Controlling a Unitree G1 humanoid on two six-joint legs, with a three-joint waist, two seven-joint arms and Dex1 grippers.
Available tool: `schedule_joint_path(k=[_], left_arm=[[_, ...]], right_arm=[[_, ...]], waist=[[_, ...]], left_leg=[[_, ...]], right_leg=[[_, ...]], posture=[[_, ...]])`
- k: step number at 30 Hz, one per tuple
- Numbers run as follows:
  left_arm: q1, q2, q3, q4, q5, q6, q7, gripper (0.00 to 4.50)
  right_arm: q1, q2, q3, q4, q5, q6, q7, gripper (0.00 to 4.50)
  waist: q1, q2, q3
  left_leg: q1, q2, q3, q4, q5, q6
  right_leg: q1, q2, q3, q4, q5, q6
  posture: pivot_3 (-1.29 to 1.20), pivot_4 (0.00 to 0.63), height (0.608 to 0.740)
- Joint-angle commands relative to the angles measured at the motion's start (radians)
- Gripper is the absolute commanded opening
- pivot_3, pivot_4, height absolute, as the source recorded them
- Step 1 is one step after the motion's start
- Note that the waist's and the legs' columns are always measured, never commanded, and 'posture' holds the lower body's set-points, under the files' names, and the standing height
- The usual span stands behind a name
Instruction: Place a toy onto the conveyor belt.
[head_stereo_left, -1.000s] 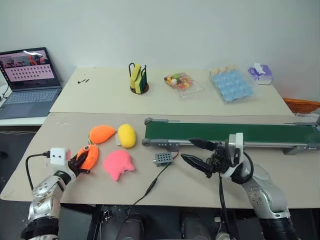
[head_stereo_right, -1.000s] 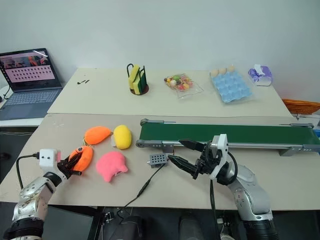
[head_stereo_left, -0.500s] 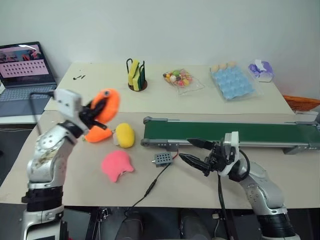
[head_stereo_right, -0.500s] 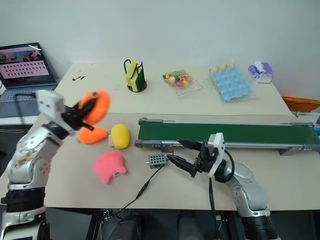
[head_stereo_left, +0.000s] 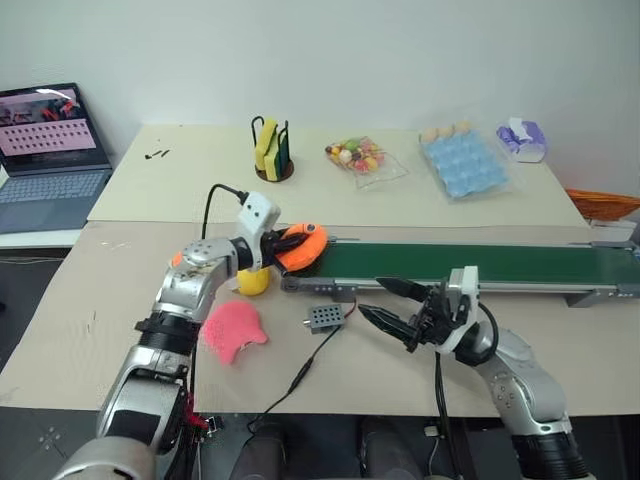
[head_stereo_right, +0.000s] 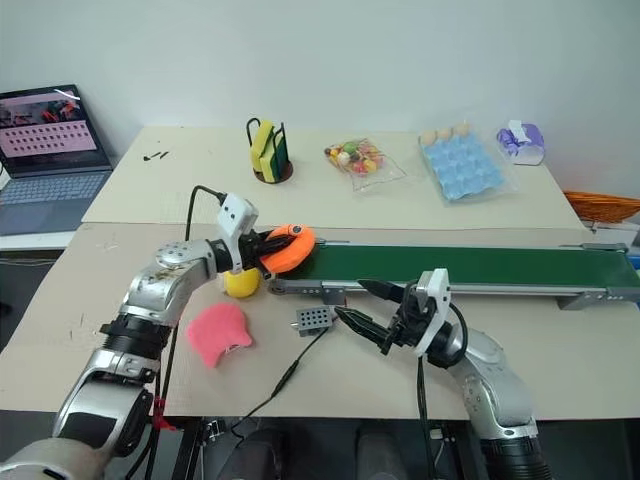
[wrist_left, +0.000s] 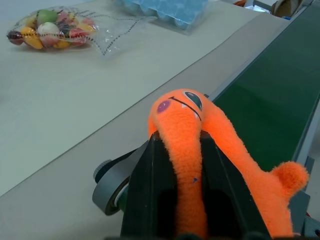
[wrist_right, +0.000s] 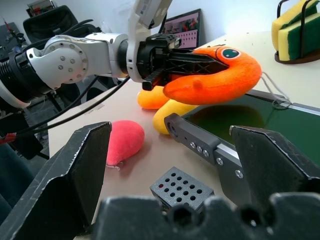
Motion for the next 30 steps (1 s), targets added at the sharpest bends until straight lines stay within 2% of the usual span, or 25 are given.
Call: schedule_joint_path(k=[1,4,6,10,21,25,30], left_arm=[[-0.032,-0.024,0.000,0.022,0.029,-0.074,-0.031,1.15],[-0.030,-0.031,0.004,-0.013,0.025,-0.073,-0.061,2.26],[-0.031,-0.032,0.014,-0.024,0.029,-0.073,-0.062,2.82],[-0.031,-0.026,0.032,-0.063,0.026,-0.062,-0.065,4.43],[0.005,-0.018,0.096,-0.250,-0.049,0.028,-0.073,4.48],[0.080,0.022,0.151,-0.354,-0.088,0.031,-0.080,4.48],[0.271,0.149,0.220,-0.483,-0.162,0.105,-0.151,4.48]], right_arm=[[0.008,0.006,-0.016,-0.051,0.006,-0.029,-0.008,4.50],[0.014,0.005,-0.019,-0.058,0.009,-0.028,-0.012,4.50],[0.014,0.004,-0.020,-0.058,0.009,-0.028,-0.011,4.50],[0.014,0.001,-0.023,-0.054,0.010,-0.032,-0.001,4.50],[-0.018,-0.001,-0.022,-0.021,0.011,-0.028,0.018,4.50],[-0.022,-0.001,-0.018,-0.022,0.007,-0.026,0.020,4.50],[-0.003,-0.019,-0.011,-0.029,-0.004,-0.024,0.033,4.50]], waist=[[-0.001,0.000,0.000],[-0.001,0.000,0.000],[-0.001,0.000,0.000],[0.000,0.000,0.000],[0.000,0.000,0.000],[-0.009,0.000,0.000],[-0.024,0.000,0.000]], left_leg=[[-0.001,0.000,0.000,0.000,0.000,0.000],[-0.002,0.000,0.000,0.000,0.000,0.000],[-0.002,0.000,0.000,0.001,0.000,0.000],[-0.001,0.000,0.000,0.001,0.000,0.000],[-0.001,0.000,0.000,0.001,0.000,0.000],[0.000,0.000,0.000,0.001,0.000,0.000],[0.001,0.000,0.001,0.001,0.000,0.000]], right_leg=[[-0.001,0.000,0.000,0.000,0.000,0.000],[-0.002,0.000,0.000,0.001,0.000,0.000],[-0.002,0.000,0.000,0.002,0.000,0.000],[-0.002,0.000,0.000,0.002,0.000,0.000],[-0.002,0.000,0.000,0.003,0.000,0.000],[-0.002,0.000,0.001,0.004,0.000,0.000],[-0.002,0.000,0.003,0.004,0.000,0.000]], posture=[[0.00,0.150,0.740],[0.00,0.150,0.740],[0.00,0.150,0.740],[0.00,0.150,0.740],[0.00,0.150,0.740],[0.00,0.150,0.740],[0.00,0.150,0.740]])
